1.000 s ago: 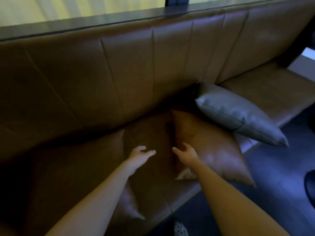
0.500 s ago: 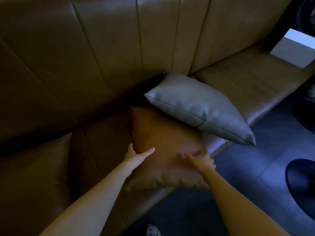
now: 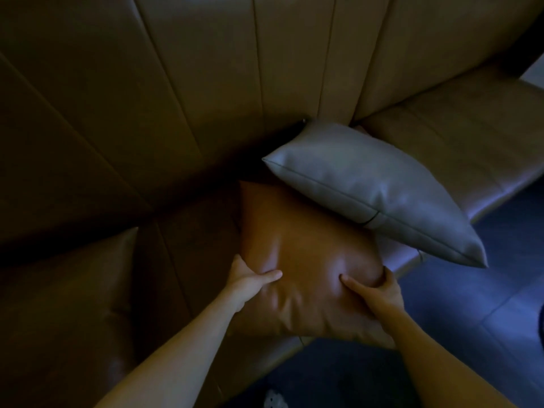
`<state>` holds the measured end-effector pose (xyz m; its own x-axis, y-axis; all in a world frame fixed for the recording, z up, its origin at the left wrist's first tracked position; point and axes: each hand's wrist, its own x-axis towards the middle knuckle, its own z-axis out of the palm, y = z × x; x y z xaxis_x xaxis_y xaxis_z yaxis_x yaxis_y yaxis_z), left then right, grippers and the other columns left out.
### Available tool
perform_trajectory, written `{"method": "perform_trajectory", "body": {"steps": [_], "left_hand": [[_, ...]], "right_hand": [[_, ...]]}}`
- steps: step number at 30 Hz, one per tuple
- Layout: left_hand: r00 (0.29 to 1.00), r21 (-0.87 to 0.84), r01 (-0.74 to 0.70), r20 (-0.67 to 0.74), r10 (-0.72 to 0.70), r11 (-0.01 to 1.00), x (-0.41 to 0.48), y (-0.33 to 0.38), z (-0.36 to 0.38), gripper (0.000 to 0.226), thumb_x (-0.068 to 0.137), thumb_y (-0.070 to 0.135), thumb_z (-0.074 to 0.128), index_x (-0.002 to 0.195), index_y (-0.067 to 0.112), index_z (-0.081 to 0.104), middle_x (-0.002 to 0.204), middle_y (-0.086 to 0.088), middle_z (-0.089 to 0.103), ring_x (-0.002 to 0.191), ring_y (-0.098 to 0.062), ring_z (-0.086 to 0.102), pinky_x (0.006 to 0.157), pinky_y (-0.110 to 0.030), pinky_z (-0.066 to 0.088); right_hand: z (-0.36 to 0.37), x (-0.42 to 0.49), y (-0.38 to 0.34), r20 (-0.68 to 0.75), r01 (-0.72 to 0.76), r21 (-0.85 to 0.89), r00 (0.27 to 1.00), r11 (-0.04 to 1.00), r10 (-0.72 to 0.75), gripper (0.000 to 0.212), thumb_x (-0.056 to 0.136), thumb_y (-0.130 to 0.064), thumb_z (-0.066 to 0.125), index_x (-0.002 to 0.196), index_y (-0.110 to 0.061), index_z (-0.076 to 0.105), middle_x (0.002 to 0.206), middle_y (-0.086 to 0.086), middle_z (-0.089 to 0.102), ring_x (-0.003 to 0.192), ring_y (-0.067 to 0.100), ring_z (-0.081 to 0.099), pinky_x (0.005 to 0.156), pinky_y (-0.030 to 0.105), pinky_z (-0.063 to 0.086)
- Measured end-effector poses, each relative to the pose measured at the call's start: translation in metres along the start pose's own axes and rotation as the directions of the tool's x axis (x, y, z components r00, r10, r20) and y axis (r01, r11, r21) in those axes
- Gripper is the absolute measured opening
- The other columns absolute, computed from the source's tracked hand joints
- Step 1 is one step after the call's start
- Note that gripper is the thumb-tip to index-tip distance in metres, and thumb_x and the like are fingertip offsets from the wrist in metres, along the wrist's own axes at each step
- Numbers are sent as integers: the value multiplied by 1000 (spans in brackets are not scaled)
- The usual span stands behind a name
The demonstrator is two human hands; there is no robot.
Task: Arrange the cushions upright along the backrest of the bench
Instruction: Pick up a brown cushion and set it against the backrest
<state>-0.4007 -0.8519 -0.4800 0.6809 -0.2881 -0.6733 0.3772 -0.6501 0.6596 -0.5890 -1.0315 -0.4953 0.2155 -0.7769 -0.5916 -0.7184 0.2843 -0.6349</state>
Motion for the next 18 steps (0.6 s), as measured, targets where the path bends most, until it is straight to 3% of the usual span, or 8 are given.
{"method": "perform_trajectory", "body": {"steps": [6, 12, 15, 18], "left_hand": [[998, 39, -60, -5, 61, 997, -1, 11, -28, 109, 61, 29, 88, 149, 11, 26, 147, -9, 44, 134, -31, 44, 108, -46, 39], [997, 75, -64, -39, 67, 995, -2, -1, -97, 100, 61, 26, 88, 144, 12, 35, 141, -8, 50, 130, -29, 48, 106, -44, 41], [996, 63, -65, -63, 69, 996, 8, -13, -138, 90, 62, 19, 88, 139, 11, 42, 133, -9, 56, 123, -28, 54, 100, -38, 43], [991, 52, -72, -108, 78, 996, 22, -21, -174, 84, 62, 15, 88, 135, 9, 47, 127, -9, 59, 117, -29, 56, 97, -37, 44]], "right_hand": [[14, -21, -15, 15, 9, 72, 1000, 997, -10, 111, 49, -47, 90, 143, -18, 37, 138, 14, 51, 123, 36, 52, 100, 50, 46], [72, -55, -28, 52, 23, 78, 998, 997, -27, 130, 30, -64, 86, 142, -15, 41, 137, 13, 56, 124, 34, 54, 104, 49, 45], [112, -69, -37, 68, 14, 56, 998, 998, -18, 149, 10, -82, 72, 143, -23, 38, 136, 9, 56, 124, 34, 54, 103, 53, 45], [153, -75, -50, 82, 5, -10, 997, 1000, -4, 150, 13, -80, 74, 147, -30, 29, 144, 8, 48, 132, 35, 45, 106, 61, 38]]}}
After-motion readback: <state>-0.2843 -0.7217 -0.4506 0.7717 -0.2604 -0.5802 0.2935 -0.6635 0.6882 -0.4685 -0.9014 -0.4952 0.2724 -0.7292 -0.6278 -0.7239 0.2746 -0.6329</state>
